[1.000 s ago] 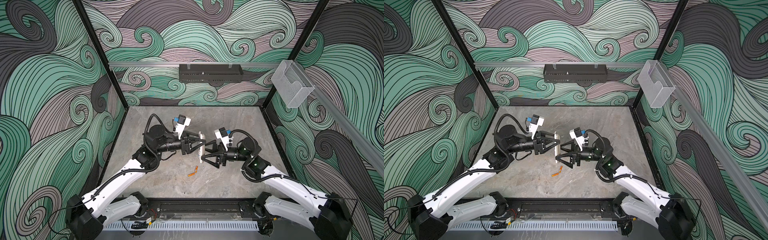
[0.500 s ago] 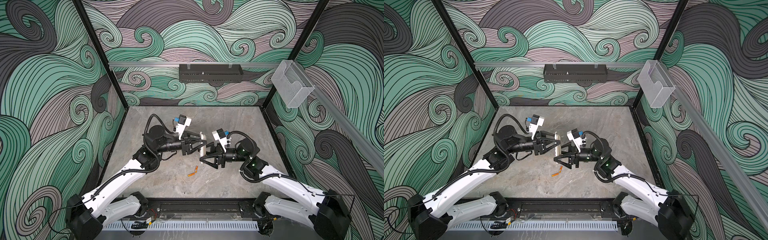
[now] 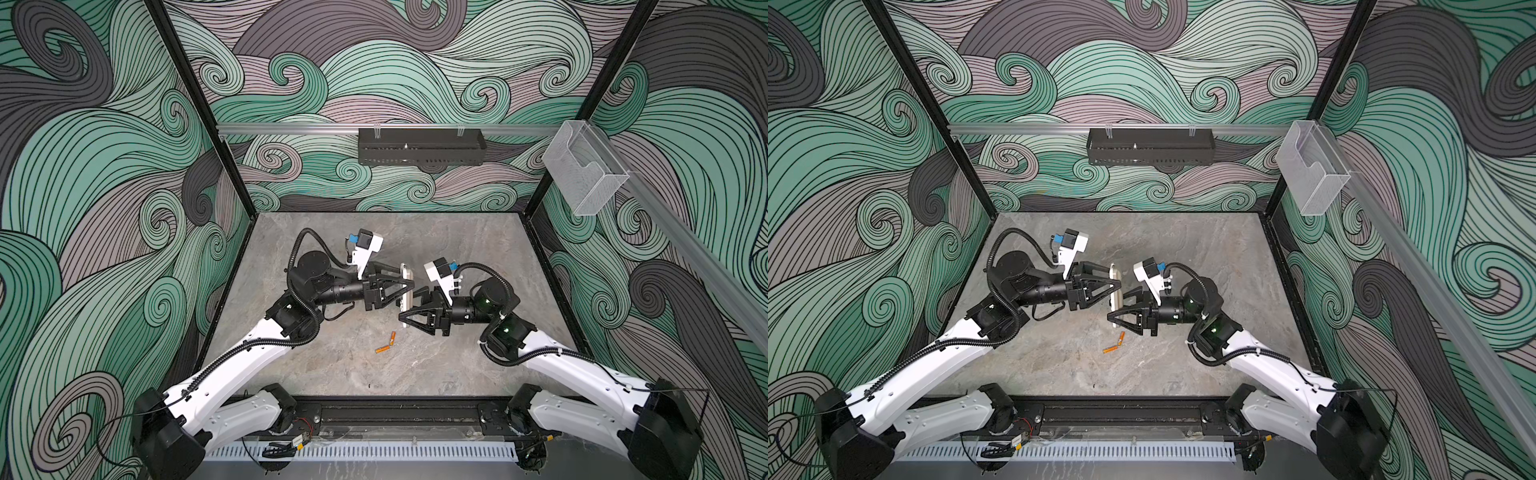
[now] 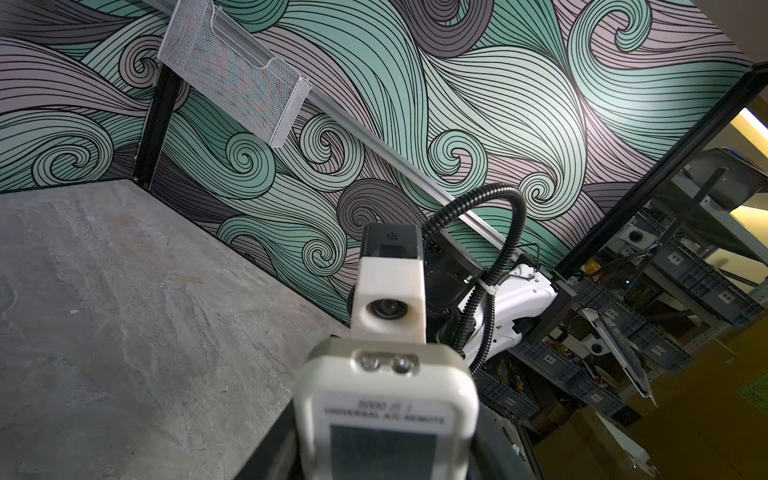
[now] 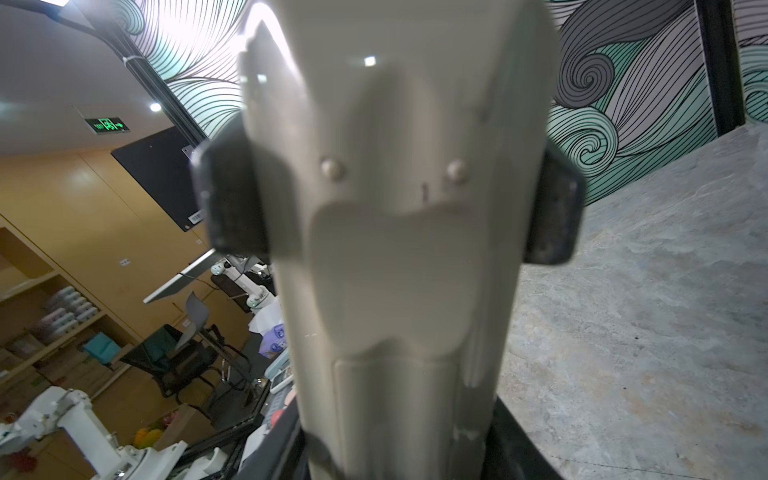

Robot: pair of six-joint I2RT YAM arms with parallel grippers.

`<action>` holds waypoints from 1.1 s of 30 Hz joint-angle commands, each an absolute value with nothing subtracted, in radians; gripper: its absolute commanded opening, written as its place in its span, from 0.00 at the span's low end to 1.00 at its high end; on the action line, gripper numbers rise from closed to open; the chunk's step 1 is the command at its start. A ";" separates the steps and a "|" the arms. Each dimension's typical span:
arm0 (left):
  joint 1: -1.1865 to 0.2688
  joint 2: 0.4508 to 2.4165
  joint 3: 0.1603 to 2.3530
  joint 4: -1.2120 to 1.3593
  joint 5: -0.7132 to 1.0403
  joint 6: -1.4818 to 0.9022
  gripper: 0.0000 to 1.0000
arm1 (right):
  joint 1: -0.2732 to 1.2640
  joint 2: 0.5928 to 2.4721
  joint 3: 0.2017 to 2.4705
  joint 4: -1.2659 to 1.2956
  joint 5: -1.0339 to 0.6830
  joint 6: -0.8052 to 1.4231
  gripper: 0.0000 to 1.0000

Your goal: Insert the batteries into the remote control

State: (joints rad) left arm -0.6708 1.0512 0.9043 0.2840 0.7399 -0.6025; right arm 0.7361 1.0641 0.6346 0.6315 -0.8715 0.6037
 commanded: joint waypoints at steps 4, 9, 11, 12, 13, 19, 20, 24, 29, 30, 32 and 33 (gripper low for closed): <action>-0.677 1.045 0.939 0.295 0.713 -0.589 0.27 | 0.742 1.040 0.641 0.645 -0.853 0.586 0.36; -0.678 1.037 0.937 0.291 0.707 -0.583 0.28 | 0.741 1.024 0.634 0.641 -0.839 0.575 0.31; -0.677 1.037 0.934 0.299 0.706 -0.586 0.27 | 0.741 1.019 0.632 0.640 -0.836 0.578 0.40; -0.678 1.037 0.933 0.302 0.707 -0.587 0.27 | 0.741 1.016 0.631 0.638 -0.834 0.578 0.46; -0.678 1.035 0.933 0.305 0.707 -0.589 0.27 | 0.741 1.013 0.629 0.639 -0.831 0.578 0.50; -0.678 1.026 0.933 0.309 0.708 -0.586 0.27 | 0.741 1.004 0.617 0.617 -0.824 0.569 0.53; -0.678 1.025 0.933 0.309 0.708 -0.586 0.27 | 0.741 1.005 0.615 0.617 -0.825 0.570 0.53; -0.678 1.022 0.934 0.304 0.707 -0.584 0.27 | 0.741 1.002 0.609 0.611 -0.826 0.568 0.59; -0.678 1.022 0.933 0.301 0.705 -0.583 0.27 | 0.741 0.996 0.607 0.605 -0.823 0.563 0.68; -0.678 1.022 0.933 0.302 0.706 -0.583 0.27 | 0.741 0.996 0.606 0.603 -0.820 0.562 0.68; -0.678 1.023 0.934 0.304 0.705 -0.584 0.27 | 0.741 1.001 0.607 0.603 -0.821 0.561 0.67; -0.678 1.023 0.934 0.305 0.706 -0.584 0.27 | 0.741 1.005 0.606 0.603 -0.822 0.561 0.67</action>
